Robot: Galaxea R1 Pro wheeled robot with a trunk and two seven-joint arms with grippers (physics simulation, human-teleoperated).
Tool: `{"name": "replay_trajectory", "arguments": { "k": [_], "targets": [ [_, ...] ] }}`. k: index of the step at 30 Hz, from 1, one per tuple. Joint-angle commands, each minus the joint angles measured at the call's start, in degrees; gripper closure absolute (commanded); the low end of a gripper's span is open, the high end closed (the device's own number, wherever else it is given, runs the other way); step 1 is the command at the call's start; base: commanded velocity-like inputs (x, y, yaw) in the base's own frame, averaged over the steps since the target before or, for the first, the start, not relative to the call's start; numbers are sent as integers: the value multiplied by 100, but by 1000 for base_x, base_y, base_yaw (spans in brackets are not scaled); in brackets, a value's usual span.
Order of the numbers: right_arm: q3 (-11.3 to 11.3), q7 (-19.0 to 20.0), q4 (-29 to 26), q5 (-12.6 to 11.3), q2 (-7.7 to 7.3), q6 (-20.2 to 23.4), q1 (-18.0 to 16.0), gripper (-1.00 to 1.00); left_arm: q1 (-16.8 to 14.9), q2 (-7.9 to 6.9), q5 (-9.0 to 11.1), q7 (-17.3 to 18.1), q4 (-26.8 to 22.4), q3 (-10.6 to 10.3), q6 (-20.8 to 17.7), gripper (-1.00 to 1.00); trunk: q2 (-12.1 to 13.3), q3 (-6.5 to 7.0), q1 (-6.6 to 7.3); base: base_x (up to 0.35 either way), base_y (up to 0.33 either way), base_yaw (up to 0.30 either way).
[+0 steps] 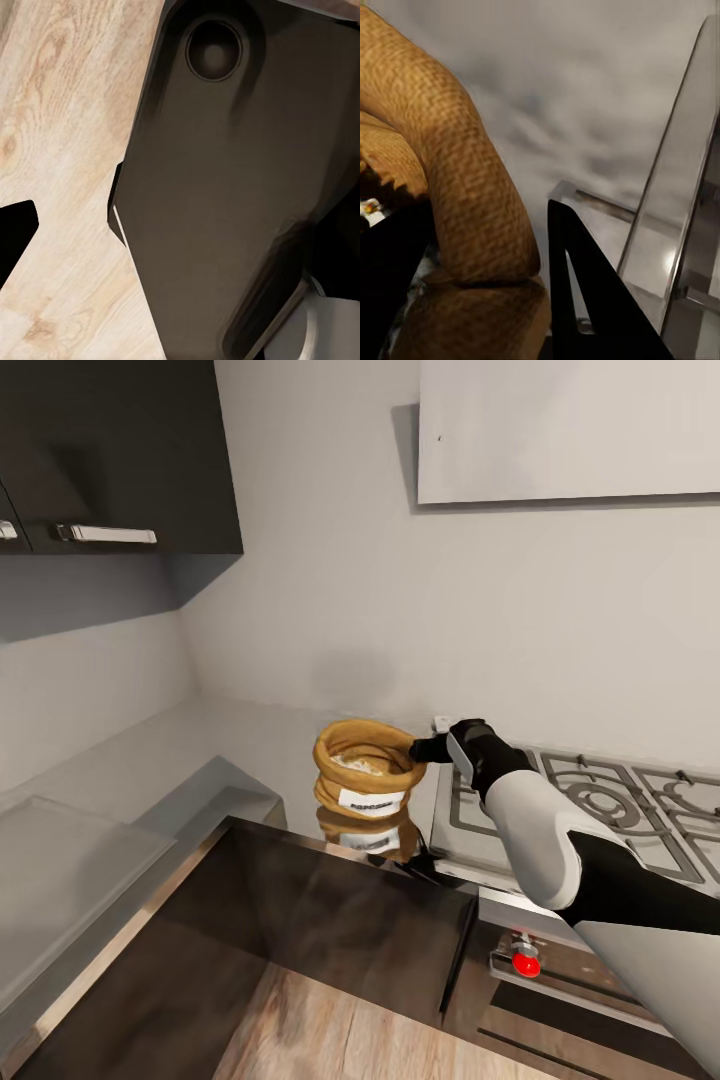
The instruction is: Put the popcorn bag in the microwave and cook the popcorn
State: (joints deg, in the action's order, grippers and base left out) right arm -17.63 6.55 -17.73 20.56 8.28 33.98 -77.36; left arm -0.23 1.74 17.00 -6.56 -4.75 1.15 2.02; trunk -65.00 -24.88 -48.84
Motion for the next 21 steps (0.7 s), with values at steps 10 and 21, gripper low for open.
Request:
{"name": "replay_trajectory", "arguments": {
  "k": [10, 21],
  "targets": [
    [-38, -56, -54, 54, 15, 105, 2, 100, -3, 2, 23, -12, 1, 8, 18, -100, -3, -7, 0, 0, 0, 0],
    [-89, -252, -205, 35, 69, 934, 2, 100, -3, 2, 23, -12, 1, 8, 18, -100, -3, -7, 0, 0, 0, 0]
  ]
}}
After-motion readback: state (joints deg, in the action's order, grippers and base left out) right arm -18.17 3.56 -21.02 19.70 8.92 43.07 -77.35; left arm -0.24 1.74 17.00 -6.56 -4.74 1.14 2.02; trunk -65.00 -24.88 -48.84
